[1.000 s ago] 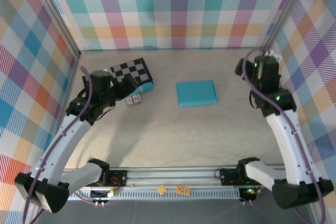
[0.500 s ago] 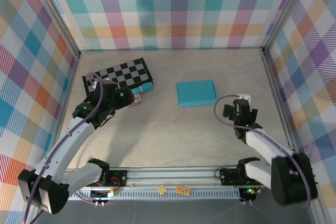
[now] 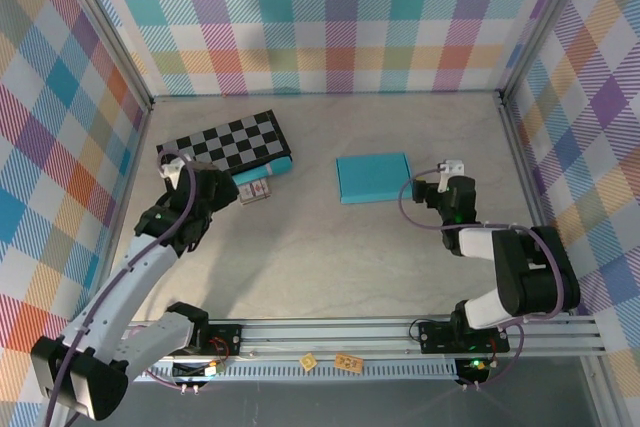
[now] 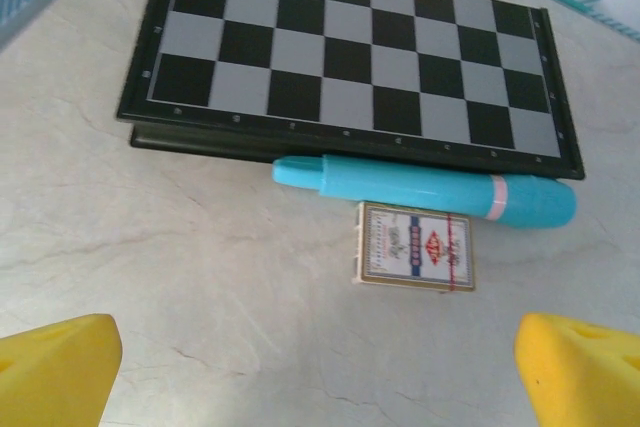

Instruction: Fold the paper box

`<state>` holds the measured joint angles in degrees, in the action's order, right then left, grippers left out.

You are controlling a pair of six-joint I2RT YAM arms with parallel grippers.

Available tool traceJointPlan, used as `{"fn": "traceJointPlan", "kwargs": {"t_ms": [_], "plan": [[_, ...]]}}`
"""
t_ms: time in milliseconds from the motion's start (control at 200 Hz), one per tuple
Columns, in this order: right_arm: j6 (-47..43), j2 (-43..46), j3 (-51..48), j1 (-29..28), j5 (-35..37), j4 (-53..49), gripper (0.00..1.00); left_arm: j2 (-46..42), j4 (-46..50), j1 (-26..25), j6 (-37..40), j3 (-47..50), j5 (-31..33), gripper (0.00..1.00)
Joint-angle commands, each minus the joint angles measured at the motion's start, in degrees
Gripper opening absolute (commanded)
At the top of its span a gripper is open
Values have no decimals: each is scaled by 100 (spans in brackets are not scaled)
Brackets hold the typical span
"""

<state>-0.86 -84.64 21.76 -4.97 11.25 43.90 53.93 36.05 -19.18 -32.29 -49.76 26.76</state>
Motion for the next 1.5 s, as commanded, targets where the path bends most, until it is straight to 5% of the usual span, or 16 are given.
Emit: {"fn": "traceJointPlan", "kwargs": {"t_ms": [0, 235, 380, 505, 660, 1180, 1495], "plan": [[56, -368, -314, 119, -391, 1402, 99, -324, -39, 63, 9, 176, 518, 100], [306, -329, 121, 386, -575, 456, 99, -762, -1154, 79, 991, 988, 742, 100], [297, -320, 108, 375, -579, 476, 99, -272, -3517, 376, 1874, 2241, 817, 100], [302, -318, 118, 376, -577, 448, 99, 724, -4798, 1133, 2252, 2334, -379, 100], [301, -317, 118, 380, -587, 452, 99, 2042, -5971, 1259, 2450, 2289, -1019, 100], [298, -312, 101, 378, -585, 470, 99, 3520, -5904, 1486, 3258, 1300, -2032, 100], [297, -316, 105, 376, -587, 470, 99, 3520, -7107, 1672, 3369, 1885, -2526, 100]]}}
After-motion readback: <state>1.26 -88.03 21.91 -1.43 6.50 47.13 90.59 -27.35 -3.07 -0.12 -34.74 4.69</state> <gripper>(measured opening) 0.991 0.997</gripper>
